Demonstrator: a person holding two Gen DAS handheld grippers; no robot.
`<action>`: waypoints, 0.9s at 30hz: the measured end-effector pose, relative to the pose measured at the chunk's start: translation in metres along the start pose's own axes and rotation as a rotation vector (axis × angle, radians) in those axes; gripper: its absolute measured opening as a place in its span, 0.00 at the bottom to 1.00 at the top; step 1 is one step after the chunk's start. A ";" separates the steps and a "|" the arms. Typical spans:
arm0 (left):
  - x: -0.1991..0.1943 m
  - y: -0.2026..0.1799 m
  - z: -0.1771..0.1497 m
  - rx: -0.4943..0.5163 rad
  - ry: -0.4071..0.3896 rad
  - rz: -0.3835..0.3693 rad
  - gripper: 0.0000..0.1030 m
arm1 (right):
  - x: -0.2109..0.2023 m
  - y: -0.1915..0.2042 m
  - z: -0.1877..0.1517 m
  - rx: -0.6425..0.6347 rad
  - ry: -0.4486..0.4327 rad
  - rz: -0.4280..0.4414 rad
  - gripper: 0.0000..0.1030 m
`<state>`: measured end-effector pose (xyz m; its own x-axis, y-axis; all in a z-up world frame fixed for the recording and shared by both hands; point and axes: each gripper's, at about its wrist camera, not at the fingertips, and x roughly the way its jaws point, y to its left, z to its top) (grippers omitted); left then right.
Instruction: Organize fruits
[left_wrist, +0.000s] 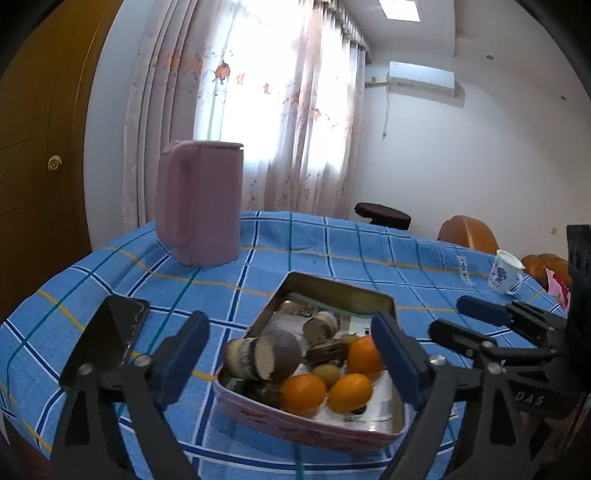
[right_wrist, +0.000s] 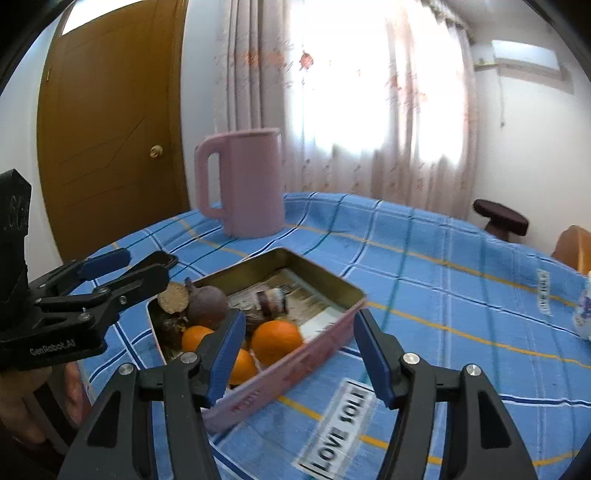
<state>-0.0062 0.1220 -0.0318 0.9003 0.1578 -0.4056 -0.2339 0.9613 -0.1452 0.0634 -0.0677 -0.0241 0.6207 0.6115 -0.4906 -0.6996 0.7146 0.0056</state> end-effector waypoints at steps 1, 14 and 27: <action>-0.001 -0.003 0.001 0.005 -0.002 -0.003 0.90 | -0.005 -0.002 0.000 0.007 -0.010 -0.001 0.61; -0.012 -0.031 0.002 0.061 -0.010 -0.027 0.94 | -0.039 -0.015 -0.002 0.051 -0.062 -0.023 0.65; -0.013 -0.037 0.000 0.074 -0.010 -0.028 0.95 | -0.044 -0.015 -0.003 0.062 -0.080 -0.018 0.66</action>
<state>-0.0095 0.0845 -0.0206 0.9099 0.1325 -0.3932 -0.1812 0.9794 -0.0894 0.0455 -0.1068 -0.0053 0.6609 0.6220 -0.4199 -0.6664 0.7437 0.0528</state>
